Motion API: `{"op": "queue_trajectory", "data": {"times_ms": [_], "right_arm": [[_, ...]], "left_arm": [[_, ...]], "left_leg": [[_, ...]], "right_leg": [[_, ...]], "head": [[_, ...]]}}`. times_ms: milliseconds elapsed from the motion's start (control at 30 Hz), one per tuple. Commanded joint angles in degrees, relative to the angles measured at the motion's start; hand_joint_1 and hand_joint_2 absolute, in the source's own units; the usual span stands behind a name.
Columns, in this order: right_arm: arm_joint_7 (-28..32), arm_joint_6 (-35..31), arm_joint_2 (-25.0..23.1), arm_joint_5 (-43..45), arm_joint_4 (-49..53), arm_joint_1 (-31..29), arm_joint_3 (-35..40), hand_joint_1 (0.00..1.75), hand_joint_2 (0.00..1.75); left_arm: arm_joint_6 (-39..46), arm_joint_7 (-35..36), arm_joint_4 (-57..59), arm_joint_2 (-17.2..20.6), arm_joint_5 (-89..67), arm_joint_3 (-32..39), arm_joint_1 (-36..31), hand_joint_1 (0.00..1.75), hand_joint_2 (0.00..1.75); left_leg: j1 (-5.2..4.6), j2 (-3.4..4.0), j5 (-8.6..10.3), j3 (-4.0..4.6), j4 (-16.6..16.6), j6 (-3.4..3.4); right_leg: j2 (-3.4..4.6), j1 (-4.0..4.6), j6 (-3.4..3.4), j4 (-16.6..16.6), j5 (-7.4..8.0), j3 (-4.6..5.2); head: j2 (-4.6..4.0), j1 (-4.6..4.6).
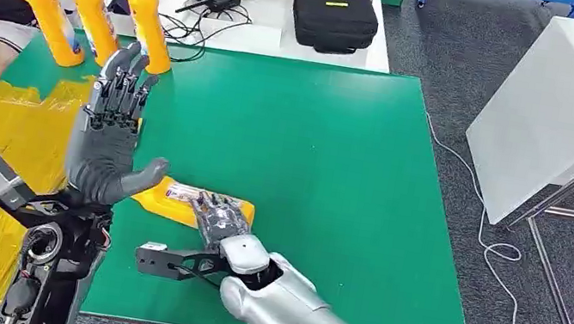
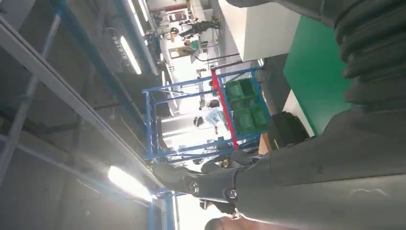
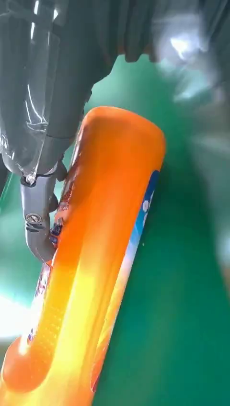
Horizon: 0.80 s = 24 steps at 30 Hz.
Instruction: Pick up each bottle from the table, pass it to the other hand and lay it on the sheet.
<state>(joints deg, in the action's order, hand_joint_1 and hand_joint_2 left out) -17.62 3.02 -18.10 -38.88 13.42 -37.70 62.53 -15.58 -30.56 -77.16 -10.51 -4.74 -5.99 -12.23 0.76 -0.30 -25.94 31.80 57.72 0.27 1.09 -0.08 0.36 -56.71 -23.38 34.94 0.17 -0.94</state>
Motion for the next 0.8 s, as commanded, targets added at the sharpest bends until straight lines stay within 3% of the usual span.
{"op": "queue_trajectory", "data": {"times_ms": [33, 633, 800], "right_arm": [[-0.32, -0.02, 4.14, -0.28, -1.44, 3.98, -2.41, 0.0, 1.75], [4.65, -7.19, 6.53, -5.53, 3.95, 12.78, -6.35, 0.0, 1.75], [2.82, -9.9, 7.19, -10.53, 6.72, 14.46, -7.62, 0.0, 1.75]], "left_arm": [[0.29, 0.43, 2.28, 0.98, -0.33, 1.11, -0.45, 0.0, 1.75], [1.53, 0.14, -2.46, 0.95, -0.44, 6.62, 6.24, 0.0, 1.75], [1.45, 0.15, -3.15, 0.46, -1.13, 8.01, 7.67, 0.0, 1.75]], "left_leg": [[0.03, -0.2, 0.04, -0.21, -0.19, 0.04], [0.03, -0.16, -0.02, -0.46, -0.29, 0.03], [0.03, -0.15, -0.08, -0.46, -0.26, 0.04]], "right_leg": [[-0.3, 0.04, 0.05, 0.22, -0.02, -0.3], [-0.3, 0.06, 0.05, 0.33, -0.05, -0.56], [-0.29, 0.06, 0.04, 0.29, -0.08, -0.54]], "head": [[0.0, 0.0], [0.0, 0.02], [0.0, 0.0]]}}
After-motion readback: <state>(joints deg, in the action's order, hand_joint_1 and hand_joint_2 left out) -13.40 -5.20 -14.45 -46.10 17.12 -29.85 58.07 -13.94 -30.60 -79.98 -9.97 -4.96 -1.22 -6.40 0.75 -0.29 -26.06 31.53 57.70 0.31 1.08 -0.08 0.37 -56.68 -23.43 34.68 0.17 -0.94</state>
